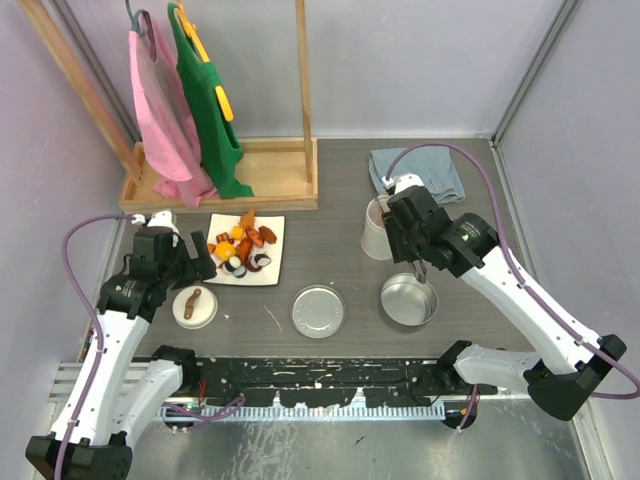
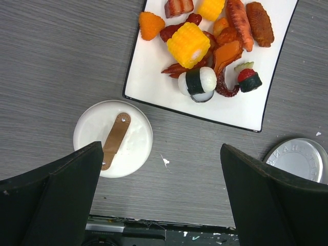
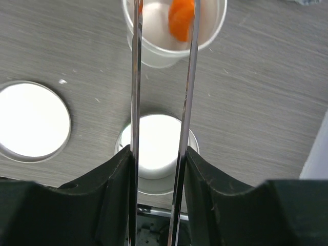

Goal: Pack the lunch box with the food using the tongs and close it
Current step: Place the fake food in the packing box, then pick up the fake food from the plate.

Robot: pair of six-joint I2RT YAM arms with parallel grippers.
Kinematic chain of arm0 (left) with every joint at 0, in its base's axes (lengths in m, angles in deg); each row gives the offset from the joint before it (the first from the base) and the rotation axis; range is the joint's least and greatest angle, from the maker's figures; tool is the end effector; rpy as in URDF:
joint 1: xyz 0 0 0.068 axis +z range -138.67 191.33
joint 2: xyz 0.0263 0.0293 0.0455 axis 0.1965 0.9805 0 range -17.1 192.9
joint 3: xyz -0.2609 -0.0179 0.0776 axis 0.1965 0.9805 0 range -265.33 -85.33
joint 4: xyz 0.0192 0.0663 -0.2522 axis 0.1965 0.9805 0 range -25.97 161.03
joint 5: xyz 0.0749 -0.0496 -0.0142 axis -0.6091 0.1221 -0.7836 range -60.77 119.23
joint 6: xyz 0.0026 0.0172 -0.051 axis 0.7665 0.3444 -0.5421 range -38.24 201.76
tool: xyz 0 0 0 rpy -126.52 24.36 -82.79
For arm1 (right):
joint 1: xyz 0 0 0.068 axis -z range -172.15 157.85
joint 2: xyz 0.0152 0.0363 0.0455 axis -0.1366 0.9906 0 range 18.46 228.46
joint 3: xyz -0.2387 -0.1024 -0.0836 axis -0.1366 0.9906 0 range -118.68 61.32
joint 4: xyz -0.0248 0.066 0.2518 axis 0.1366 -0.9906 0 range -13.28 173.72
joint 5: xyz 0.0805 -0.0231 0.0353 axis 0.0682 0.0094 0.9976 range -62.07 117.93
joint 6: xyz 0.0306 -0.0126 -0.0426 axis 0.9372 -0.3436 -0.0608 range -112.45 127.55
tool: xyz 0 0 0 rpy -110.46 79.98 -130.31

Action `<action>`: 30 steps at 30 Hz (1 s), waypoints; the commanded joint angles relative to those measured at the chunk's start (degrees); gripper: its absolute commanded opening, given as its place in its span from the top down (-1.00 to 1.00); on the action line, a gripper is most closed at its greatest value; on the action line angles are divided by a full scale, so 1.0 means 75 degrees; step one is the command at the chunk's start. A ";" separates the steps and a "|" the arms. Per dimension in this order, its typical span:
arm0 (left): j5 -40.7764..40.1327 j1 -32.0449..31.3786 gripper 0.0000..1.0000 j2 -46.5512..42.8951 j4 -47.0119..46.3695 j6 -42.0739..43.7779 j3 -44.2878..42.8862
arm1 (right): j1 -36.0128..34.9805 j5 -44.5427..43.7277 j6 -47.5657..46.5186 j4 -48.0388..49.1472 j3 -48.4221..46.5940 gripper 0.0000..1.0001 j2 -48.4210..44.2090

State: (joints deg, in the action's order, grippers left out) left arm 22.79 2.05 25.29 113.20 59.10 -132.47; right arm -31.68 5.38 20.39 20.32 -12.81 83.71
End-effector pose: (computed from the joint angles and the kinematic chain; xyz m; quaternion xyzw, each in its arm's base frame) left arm 0.1412 -0.0191 0.2950 -0.1289 0.9117 -0.0566 0.3860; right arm 0.1663 0.1195 0.3633 -0.1576 0.9226 -0.0353 0.3503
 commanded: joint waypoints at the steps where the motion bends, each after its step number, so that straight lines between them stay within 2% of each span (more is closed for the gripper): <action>1: -0.0152 -0.0017 -0.96 -0.0106 -0.0081 0.0091 -0.0313 | -0.0006 0.0883 -0.0027 0.0896 -0.0678 0.08 -0.0203; 5: -0.0161 -0.0017 -0.96 -0.0127 -0.0075 0.0091 -0.0305 | -0.0007 0.2477 0.0017 0.1758 -0.0742 0.08 -0.0148; 9: -0.0213 -0.0011 -0.96 -0.0155 -0.0065 0.0078 -0.0312 | -0.0189 0.3344 0.0192 0.2335 -0.0792 0.07 0.0338; 16: -0.0669 -0.0016 -0.96 -0.0317 0.0126 -0.0121 -0.0409 | -0.1165 0.3127 0.0811 0.2985 -0.1156 0.04 0.2034; 19: -0.0498 -0.0017 -0.96 -0.0575 0.0203 -0.0211 -0.0384 | -0.1463 0.2943 0.0982 0.3208 -0.1424 0.02 0.2842; 22: -0.0208 -0.0017 -0.96 -0.0922 0.0096 -0.0361 -0.0309 | -0.1572 0.2866 0.1085 0.3416 -0.1742 -0.01 0.3554; 30: -0.0389 -0.0018 -0.96 -0.1506 -0.0217 -0.0996 0.0386 | -0.1585 0.2945 0.1459 0.3895 -0.2513 -0.06 0.4858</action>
State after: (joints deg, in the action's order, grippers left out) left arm 20.45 2.05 14.01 114.03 54.14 -130.76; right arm -43.53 27.61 28.87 43.97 -26.40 118.64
